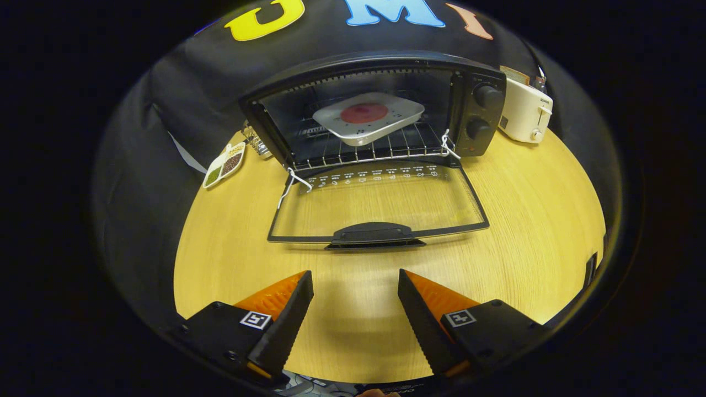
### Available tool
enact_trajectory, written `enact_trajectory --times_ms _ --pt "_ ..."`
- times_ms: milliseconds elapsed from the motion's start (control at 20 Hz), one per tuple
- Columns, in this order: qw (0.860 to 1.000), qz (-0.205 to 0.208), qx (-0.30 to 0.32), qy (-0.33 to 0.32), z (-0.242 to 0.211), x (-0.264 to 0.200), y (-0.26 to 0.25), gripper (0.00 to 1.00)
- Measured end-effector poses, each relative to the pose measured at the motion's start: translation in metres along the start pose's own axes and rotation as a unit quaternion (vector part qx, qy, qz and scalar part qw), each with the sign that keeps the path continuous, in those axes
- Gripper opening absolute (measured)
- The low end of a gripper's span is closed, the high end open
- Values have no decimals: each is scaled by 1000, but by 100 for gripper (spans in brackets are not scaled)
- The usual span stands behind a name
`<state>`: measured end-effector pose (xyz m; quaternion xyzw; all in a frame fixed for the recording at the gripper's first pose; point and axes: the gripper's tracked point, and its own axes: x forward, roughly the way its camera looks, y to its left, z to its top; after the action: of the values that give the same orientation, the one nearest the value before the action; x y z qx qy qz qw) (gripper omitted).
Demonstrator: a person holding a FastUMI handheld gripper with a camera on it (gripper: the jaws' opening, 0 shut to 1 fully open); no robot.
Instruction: Open the toaster oven, put the food inside, and close the toaster oven door.
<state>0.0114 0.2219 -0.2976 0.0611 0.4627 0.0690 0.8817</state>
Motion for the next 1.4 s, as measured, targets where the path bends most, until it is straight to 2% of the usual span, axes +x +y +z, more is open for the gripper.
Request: enact_trajectory --times_ms 500,1000,1400 --pt "994 -85 -60 21 2 26 -41 98" --pt "994 -84 -52 37 18 54 -39 99" --pt "994 -86 -71 23 25 43 -38 99"
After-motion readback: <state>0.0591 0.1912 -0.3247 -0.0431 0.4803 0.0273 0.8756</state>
